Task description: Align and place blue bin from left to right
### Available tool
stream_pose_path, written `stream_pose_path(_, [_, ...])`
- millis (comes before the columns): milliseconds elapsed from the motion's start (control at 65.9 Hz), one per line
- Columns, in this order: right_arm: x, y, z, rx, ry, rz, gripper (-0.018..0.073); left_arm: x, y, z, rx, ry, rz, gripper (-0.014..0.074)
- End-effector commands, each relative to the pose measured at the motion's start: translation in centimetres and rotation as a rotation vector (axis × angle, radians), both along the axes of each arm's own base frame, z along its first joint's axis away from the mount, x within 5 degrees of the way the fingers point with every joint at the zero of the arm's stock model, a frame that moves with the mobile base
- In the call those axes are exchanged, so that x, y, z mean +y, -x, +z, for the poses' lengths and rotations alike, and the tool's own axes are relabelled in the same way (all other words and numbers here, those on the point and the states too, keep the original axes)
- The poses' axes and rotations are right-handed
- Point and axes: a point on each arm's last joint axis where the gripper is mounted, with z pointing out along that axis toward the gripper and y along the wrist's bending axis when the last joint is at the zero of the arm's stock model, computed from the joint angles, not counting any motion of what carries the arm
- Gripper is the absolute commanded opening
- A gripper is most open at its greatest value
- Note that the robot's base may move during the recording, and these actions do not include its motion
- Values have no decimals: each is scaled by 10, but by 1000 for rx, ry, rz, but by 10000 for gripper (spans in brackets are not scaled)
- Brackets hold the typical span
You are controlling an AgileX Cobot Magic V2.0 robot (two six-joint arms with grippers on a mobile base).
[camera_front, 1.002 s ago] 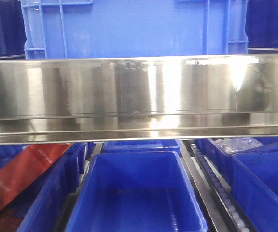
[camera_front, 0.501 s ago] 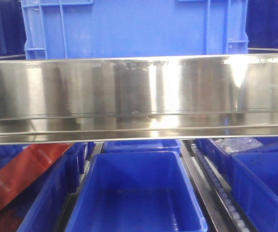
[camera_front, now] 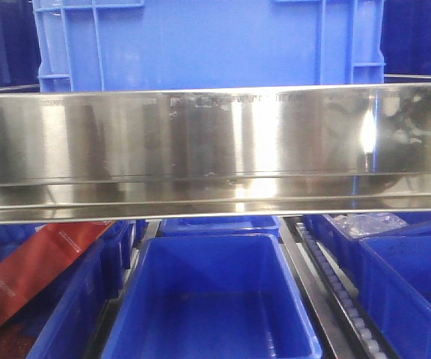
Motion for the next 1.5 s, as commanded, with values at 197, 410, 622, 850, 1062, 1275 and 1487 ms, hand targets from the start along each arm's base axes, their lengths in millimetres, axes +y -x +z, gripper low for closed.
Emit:
stream_pose_path(197, [1,0,0,-53,2,8,-83,0,2,2,-22,6,-11,-111])
stream_pose_path(410, [1,0,5,-102,-13,6,-83,0,2,2,-22,6,-11,-111])
stream_pose_path(622, [1,0,4,-88,-10,7,-83,0,2,2,-22,6,-11,-111])
stream_pose_path(850, [1,0,4,-88,-10,7,-83,0,2,2,-22,6,-11,-111])
stream_pose_path(1062, [1,0,4,-88,-10,7,-83,0,2,2,-22,6,-11,-111])
stream_pose_path(1275, [1,0,4,-88,-10,7,-83,0,2,2,-22,6,-11,-111])
stream_pose_path(1487, [1,0,4,-88,-10,7,-83,1,2,0,-8,-11,3,-111])
